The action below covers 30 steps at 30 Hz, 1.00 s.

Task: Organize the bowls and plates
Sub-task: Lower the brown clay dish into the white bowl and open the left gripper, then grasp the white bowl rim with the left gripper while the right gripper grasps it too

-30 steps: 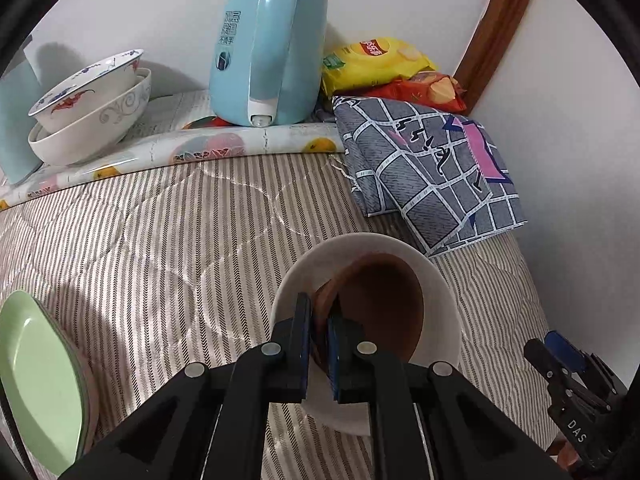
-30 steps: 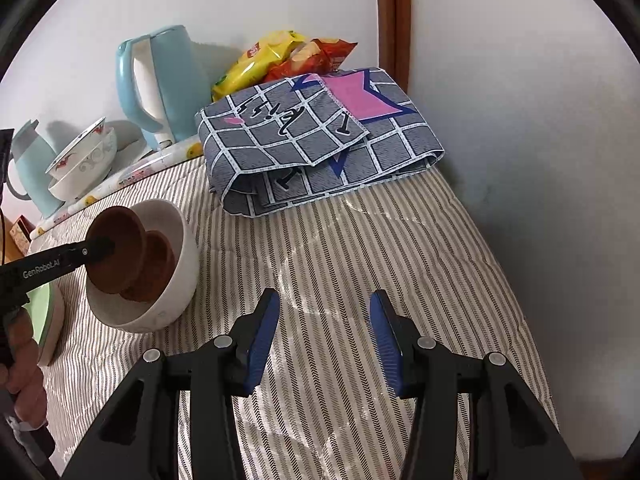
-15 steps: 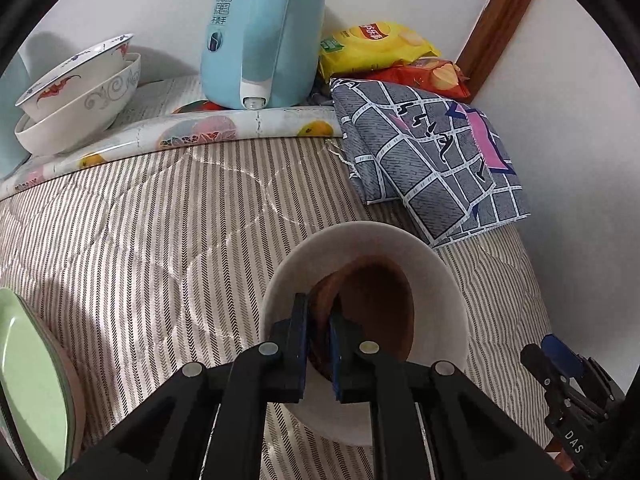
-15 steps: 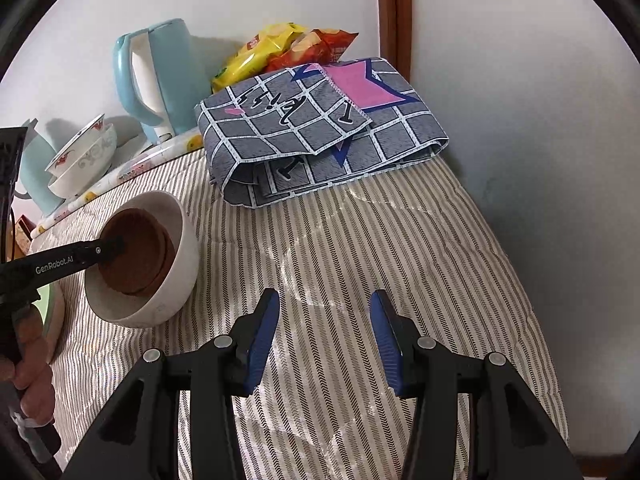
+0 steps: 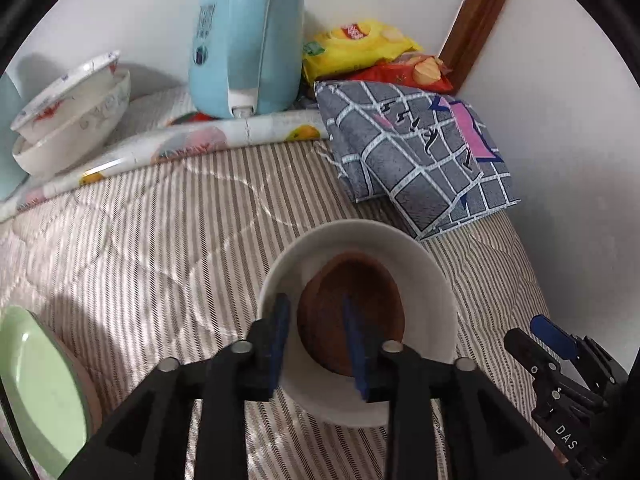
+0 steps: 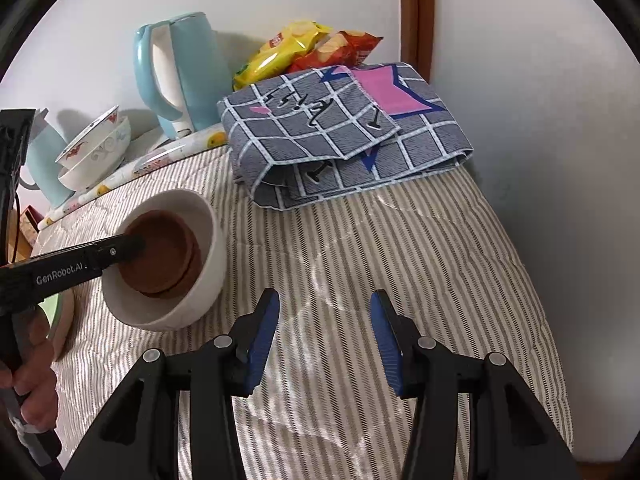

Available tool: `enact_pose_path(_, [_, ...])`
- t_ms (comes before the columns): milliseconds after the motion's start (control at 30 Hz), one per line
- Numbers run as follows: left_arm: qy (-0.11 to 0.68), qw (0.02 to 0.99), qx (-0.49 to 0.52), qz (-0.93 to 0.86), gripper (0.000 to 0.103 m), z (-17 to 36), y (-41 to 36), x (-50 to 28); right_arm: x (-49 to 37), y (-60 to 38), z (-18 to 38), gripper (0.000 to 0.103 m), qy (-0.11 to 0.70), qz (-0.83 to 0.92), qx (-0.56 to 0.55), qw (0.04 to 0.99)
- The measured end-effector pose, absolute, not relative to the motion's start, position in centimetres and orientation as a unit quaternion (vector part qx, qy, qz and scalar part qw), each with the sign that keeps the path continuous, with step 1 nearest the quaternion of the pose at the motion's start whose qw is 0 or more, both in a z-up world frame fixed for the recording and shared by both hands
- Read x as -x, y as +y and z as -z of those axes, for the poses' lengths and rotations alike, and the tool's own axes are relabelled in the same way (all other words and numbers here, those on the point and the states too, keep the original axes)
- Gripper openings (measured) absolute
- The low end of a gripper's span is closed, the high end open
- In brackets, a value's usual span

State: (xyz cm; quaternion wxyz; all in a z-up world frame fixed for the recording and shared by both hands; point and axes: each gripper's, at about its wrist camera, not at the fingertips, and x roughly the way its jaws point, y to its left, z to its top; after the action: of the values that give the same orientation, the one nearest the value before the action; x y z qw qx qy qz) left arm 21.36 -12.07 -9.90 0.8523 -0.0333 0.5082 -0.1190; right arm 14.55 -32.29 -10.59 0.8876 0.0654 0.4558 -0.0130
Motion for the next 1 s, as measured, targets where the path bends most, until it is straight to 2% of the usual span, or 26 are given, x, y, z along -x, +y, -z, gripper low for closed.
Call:
enact_pose_path(467, [0.507, 0.855, 0.054, 0.090, 0.029, 9.1, -8.0, -21.1, -16.3, -28.6, 8.8, 0.048, 0.443, -0.021, -0.057, 0.895])
enact_pose_path(1000, [0.532, 0.839, 0.046, 0.106, 0.029, 11.3, -8.2, -22.2, -19.6, -25.9, 11.2, 0.048, 0.477, -0.018, -0.034, 0.878])
